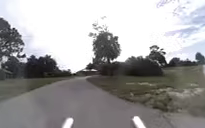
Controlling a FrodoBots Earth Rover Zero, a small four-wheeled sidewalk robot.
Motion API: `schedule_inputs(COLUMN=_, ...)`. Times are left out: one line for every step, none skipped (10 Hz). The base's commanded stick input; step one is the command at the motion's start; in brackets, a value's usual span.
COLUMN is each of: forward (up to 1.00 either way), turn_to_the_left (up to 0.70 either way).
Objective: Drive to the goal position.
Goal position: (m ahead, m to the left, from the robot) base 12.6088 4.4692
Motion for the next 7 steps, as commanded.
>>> schedule_inputs(forward=0.69, turn_to_the_left=0.03)
schedule_inputs(forward=0.69, turn_to_the_left=0.03)
schedule_inputs(forward=0.69, turn_to_the_left=0.03)
schedule_inputs(forward=0.69, turn_to_the_left=0.03)
schedule_inputs(forward=0.69, turn_to_the_left=0.04)
schedule_inputs(forward=0.69, turn_to_the_left=0.25)
schedule_inputs(forward=0.69, turn_to_the_left=0.34)
